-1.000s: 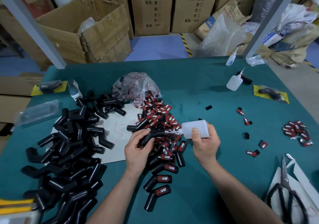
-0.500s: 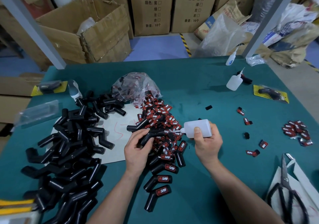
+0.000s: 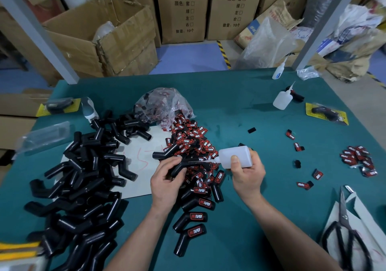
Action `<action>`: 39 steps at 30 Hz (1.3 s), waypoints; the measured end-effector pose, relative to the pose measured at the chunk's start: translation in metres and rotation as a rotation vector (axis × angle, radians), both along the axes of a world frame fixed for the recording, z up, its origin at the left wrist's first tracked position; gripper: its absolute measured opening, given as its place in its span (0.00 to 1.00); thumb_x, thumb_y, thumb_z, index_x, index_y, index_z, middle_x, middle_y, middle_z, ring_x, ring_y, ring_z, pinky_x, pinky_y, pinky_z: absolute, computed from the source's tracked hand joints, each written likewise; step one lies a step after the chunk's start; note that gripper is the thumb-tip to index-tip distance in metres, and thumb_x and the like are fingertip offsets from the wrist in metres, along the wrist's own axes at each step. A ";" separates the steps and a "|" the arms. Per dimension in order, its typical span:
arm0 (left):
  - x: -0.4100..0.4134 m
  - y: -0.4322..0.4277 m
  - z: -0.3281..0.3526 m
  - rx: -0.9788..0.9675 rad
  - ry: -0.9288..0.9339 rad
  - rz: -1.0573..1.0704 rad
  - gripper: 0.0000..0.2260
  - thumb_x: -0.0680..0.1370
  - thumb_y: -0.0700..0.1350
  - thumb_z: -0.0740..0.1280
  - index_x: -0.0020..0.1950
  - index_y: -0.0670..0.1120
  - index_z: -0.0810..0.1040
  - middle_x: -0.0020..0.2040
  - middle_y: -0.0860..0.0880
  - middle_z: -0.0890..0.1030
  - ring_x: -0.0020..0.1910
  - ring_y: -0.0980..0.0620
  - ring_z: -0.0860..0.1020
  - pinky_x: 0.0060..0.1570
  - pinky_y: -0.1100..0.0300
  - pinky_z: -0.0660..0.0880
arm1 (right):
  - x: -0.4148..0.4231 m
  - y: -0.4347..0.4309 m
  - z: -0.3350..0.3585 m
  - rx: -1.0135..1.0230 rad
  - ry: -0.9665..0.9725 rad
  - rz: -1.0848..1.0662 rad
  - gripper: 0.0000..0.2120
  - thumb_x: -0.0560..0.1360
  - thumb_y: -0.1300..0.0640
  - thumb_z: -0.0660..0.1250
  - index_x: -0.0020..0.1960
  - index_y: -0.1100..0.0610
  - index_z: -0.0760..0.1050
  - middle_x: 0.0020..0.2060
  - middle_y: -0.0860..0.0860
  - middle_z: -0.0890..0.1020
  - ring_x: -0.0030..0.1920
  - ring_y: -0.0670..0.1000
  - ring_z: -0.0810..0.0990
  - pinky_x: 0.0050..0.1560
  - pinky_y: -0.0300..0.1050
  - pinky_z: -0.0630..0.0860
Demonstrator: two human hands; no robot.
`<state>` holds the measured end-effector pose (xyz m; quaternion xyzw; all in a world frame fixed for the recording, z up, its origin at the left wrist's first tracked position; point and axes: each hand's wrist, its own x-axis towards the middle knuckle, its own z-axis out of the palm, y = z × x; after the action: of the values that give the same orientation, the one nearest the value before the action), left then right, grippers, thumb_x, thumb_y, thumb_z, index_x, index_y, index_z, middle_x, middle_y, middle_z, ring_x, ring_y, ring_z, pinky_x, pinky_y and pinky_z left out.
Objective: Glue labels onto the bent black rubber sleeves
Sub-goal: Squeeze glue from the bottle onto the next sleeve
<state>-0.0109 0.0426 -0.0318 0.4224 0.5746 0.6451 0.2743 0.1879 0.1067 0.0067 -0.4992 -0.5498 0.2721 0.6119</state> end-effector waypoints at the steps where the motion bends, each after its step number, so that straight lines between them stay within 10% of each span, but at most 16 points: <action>1: 0.000 0.000 -0.001 -0.001 0.010 -0.005 0.17 0.74 0.38 0.75 0.56 0.58 0.86 0.57 0.55 0.84 0.59 0.51 0.82 0.64 0.60 0.76 | 0.000 -0.001 0.000 0.001 -0.009 0.003 0.12 0.72 0.48 0.67 0.49 0.56 0.74 0.40 0.39 0.77 0.40 0.33 0.77 0.40 0.25 0.70; 39: 0.001 -0.002 0.004 -0.062 0.008 0.036 0.19 0.73 0.29 0.76 0.54 0.51 0.85 0.55 0.56 0.84 0.58 0.54 0.82 0.61 0.67 0.74 | 0.000 -0.001 -0.004 0.025 -0.031 0.003 0.13 0.72 0.49 0.68 0.49 0.59 0.75 0.40 0.39 0.77 0.39 0.33 0.76 0.37 0.28 0.71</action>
<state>-0.0097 0.0403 -0.0277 0.4060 0.6030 0.6299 0.2734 0.1880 0.1060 0.0031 -0.4948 -0.5633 0.2585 0.6091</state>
